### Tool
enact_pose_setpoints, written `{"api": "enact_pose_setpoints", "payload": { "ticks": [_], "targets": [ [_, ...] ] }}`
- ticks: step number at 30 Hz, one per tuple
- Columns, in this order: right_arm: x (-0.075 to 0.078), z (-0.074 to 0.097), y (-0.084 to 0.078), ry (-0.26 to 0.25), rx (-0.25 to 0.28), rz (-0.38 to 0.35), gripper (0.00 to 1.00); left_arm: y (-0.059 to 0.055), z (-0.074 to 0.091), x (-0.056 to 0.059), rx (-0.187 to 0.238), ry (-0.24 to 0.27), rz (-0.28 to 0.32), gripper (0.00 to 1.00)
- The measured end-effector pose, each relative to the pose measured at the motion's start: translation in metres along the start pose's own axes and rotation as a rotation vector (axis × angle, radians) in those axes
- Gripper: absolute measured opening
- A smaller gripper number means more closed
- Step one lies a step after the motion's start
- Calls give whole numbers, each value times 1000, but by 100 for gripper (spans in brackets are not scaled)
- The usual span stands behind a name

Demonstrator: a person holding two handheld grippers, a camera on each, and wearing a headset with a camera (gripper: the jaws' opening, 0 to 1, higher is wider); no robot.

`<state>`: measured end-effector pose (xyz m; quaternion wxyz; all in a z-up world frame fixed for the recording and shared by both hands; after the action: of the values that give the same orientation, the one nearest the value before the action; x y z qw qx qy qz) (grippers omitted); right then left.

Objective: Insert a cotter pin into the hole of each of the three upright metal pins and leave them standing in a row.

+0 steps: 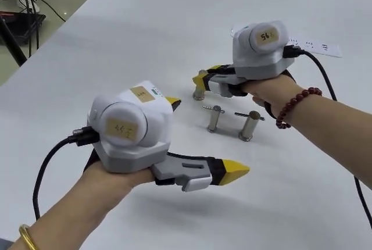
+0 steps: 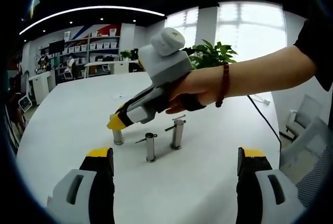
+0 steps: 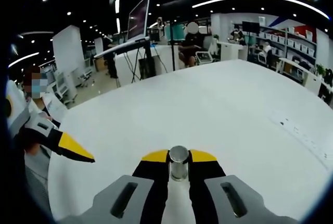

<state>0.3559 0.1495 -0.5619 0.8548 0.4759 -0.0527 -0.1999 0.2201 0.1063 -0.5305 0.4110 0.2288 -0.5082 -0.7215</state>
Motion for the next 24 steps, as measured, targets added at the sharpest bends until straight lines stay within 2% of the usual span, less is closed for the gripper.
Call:
{"api": "enact_pose_setpoints", "payload": {
  "ticks": [6, 10, 16, 24],
  "targets": [
    [12, 12, -3, -29, -14, 11, 8, -1, -2, 4, -6, -13, -2, 99],
    [18, 26, -4, -44, -24, 18, 8, 0, -2, 6, -3, -20, 0, 99],
    [30, 50, -19, -75, -25, -20, 8, 0, -1, 4, -2, -14, -5, 99],
    [36, 78, -36, -109, -41, -36, 8, 2, 0, 2, 6, -6, -14, 99]
  ]
}}
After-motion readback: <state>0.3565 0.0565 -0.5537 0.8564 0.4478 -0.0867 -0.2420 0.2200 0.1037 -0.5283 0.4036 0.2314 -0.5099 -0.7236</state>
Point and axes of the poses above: the centre of the closed fingertips' face, and the gripper's own axes: z roughly backward along the fingers, x roughly to its right, y roughly out of its top, the point moved 1 cm from there along z, roughly backward along the fingers, and after that the axes turned 6 degrees about y, right-handed, at the moved point
